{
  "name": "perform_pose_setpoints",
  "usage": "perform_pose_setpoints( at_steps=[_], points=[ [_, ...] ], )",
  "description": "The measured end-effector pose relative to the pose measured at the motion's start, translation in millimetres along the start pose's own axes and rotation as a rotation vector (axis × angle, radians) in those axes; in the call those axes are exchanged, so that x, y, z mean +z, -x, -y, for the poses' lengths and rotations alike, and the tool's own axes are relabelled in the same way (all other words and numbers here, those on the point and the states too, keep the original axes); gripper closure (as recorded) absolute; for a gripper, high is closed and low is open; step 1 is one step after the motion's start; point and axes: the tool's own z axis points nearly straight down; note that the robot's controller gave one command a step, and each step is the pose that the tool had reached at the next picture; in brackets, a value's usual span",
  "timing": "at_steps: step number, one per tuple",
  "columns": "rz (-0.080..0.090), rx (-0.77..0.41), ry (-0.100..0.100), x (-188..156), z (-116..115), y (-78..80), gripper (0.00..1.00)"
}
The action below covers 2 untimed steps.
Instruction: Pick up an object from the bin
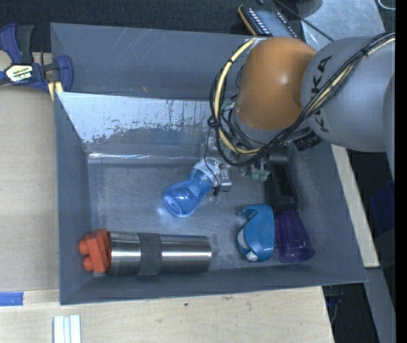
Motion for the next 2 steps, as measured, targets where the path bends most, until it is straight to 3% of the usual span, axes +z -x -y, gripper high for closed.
perform_pose_setpoints(
  at_steps=[1, 2],
  points=[
    [0.002, 0.0, 0.0, -3, 0, -0.1, 0.0],
    [0.0, -0.341, 0.0, -31, 31, -45.6, 0.0]
  ],
)
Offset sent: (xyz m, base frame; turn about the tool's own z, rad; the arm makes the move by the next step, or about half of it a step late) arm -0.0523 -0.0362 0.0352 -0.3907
